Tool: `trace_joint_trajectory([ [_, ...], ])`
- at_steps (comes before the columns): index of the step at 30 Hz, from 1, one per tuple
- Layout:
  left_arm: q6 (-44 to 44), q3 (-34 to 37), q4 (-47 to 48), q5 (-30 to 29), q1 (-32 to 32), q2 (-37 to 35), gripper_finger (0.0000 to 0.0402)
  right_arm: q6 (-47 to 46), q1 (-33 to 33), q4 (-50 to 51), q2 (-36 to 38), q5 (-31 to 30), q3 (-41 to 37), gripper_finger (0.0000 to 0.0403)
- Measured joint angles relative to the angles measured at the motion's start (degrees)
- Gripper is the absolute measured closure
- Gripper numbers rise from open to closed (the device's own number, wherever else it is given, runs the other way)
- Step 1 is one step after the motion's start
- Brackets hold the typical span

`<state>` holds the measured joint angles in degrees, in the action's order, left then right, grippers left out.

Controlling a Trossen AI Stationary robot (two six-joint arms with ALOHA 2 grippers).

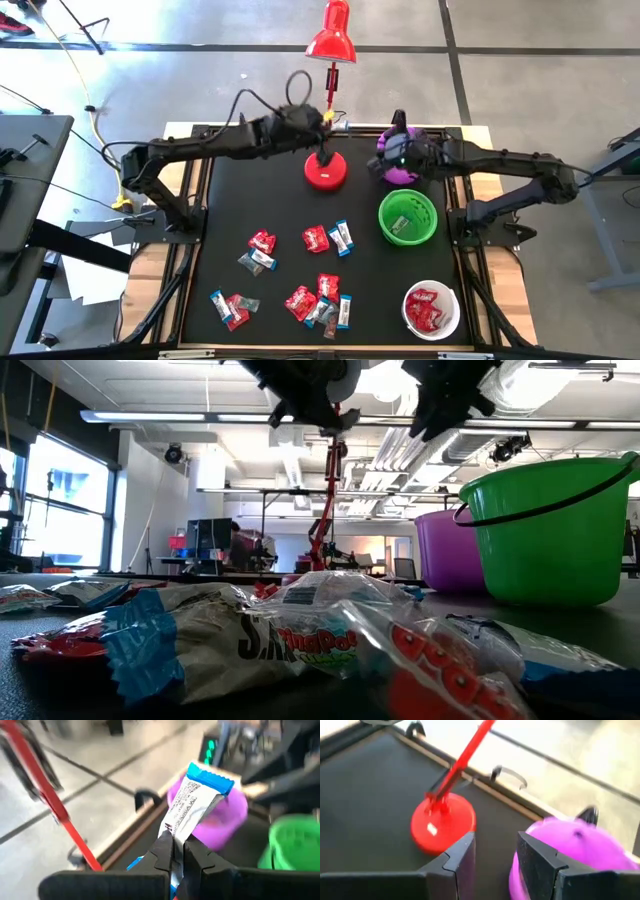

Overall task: Organize candy in baskets
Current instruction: Put the white chocolate bar into the green bucket

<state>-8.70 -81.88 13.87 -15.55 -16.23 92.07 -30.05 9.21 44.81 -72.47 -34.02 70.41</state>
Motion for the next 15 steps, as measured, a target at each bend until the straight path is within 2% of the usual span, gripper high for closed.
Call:
trace_joint_trajectory([
  [7,-2.66,-2.69,-2.18,-0.05,-3.81,0.01,0.0396,11.44,6.07,-8.16,0.0,2.41,0.0,0.0265],
  [15,-3.7,-2.85,-6.74,-0.09,-5.7,0.02,0.0396,18.58,13.5,-9.5,0.0,7.39,0.0,0.0265],
])
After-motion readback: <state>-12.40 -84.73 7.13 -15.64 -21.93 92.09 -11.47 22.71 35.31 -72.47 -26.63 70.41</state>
